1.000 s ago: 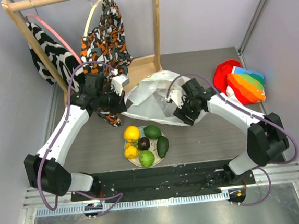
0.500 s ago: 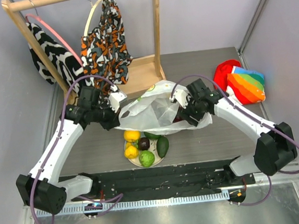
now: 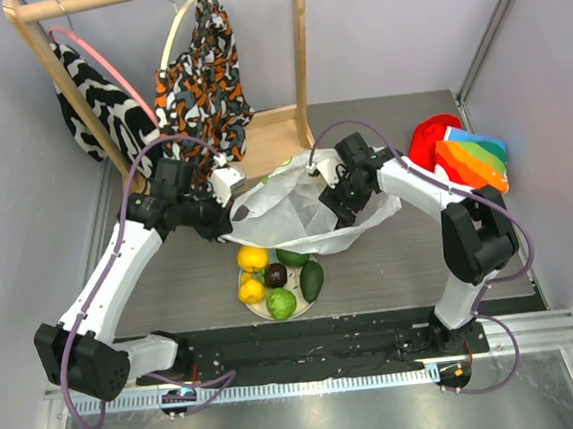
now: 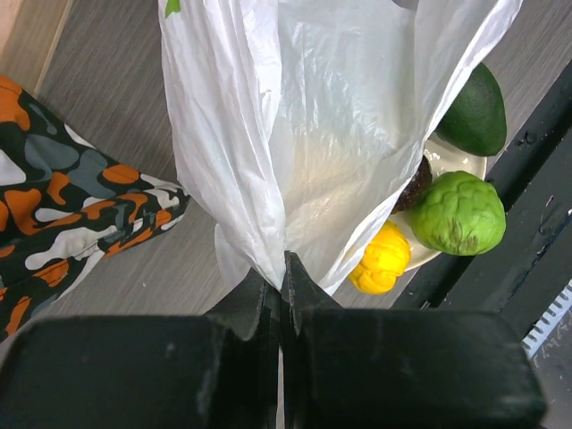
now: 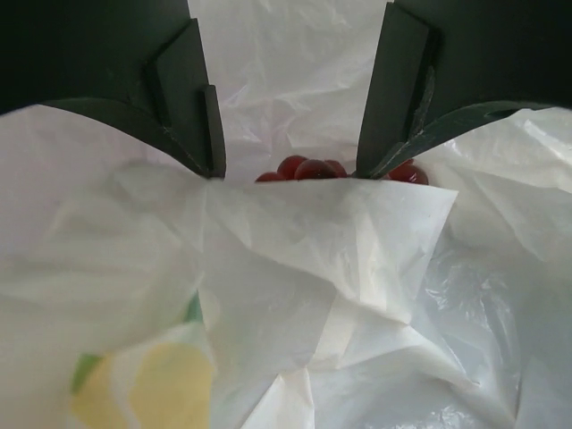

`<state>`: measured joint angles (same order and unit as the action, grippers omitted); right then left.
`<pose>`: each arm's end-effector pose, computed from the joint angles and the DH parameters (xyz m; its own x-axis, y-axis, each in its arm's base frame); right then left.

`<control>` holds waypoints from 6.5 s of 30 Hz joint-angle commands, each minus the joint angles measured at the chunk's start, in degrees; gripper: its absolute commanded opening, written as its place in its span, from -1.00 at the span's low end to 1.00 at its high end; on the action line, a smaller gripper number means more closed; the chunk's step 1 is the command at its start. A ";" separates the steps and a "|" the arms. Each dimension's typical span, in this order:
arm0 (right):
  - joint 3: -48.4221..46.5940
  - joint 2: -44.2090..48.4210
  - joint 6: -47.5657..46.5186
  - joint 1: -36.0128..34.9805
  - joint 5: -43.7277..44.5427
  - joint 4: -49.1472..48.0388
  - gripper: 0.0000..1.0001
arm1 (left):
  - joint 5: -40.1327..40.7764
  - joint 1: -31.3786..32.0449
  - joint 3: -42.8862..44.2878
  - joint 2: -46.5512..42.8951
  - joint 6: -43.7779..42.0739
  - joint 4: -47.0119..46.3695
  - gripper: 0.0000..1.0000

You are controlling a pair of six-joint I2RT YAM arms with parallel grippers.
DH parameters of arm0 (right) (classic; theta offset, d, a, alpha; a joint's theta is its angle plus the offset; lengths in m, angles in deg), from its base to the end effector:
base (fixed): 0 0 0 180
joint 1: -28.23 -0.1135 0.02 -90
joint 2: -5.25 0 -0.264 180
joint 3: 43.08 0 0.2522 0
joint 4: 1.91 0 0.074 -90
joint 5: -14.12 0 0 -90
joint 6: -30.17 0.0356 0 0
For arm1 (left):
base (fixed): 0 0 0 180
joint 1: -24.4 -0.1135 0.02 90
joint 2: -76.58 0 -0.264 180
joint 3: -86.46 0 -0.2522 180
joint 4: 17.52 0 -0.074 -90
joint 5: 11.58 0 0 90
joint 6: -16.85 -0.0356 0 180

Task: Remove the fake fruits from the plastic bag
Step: Adjust the plastic bag at the center of the board, then take out the fake fruit from the plastic bag, then place the fake fruit on the plate.

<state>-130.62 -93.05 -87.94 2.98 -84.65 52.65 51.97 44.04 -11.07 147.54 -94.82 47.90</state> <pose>0.3156 0.1548 0.2284 -0.4991 -0.7503 -0.4336 -0.8099 0.5819 -0.0745 0.2239 -0.0967 0.3278 -0.5049 0.5312 -0.6803 0.7903 0.6014 -0.1170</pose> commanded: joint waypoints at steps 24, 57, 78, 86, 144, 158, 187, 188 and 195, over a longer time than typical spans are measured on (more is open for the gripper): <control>-20.19 16.55 -2.74 4.69 -6.61 4.56 -0.97 | 0.09 6.10 26.47 17.89 9.54 -13.43 -1.00; -1.46 11.64 13.70 6.09 -4.41 -6.52 -0.98 | 22.50 34.15 11.81 14.73 -17.17 -30.46 0.99; -16.01 5.51 16.69 18.04 -5.55 -10.03 -0.98 | 10.64 36.08 9.43 19.40 -19.98 -20.38 -1.00; -23.60 2.06 20.98 20.95 -15.00 -9.86 -0.98 | 13.34 36.35 9.68 23.07 -20.08 -20.72 -1.00; -19.12 21.84 19.32 -4.80 -39.56 9.13 -0.98 | 24.88 1.64 24.56 -2.66 7.34 -18.08 0.71; -12.70 16.83 25.04 -11.57 -29.30 7.10 -0.98 | 20.66 -5.40 16.20 -10.75 9.98 -16.15 0.71; -13.93 9.97 32.51 -12.27 -33.40 5.88 -0.97 | 16.97 -10.67 10.57 -15.68 12.62 -16.59 0.69; -15.33 9.97 32.17 -12.27 -33.93 5.87 -0.97 | 16.97 -10.76 10.83 -15.68 12.62 -16.59 0.69; -25.70 6.64 28.39 -12.27 -31.92 6.75 -0.98 | 16.09 -11.64 11.27 -15.76 12.97 -16.59 0.68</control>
<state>-147.82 -85.68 -57.17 -8.96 -115.21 61.28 69.74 33.26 -0.86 132.09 -82.80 32.93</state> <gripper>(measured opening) 0.042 0.844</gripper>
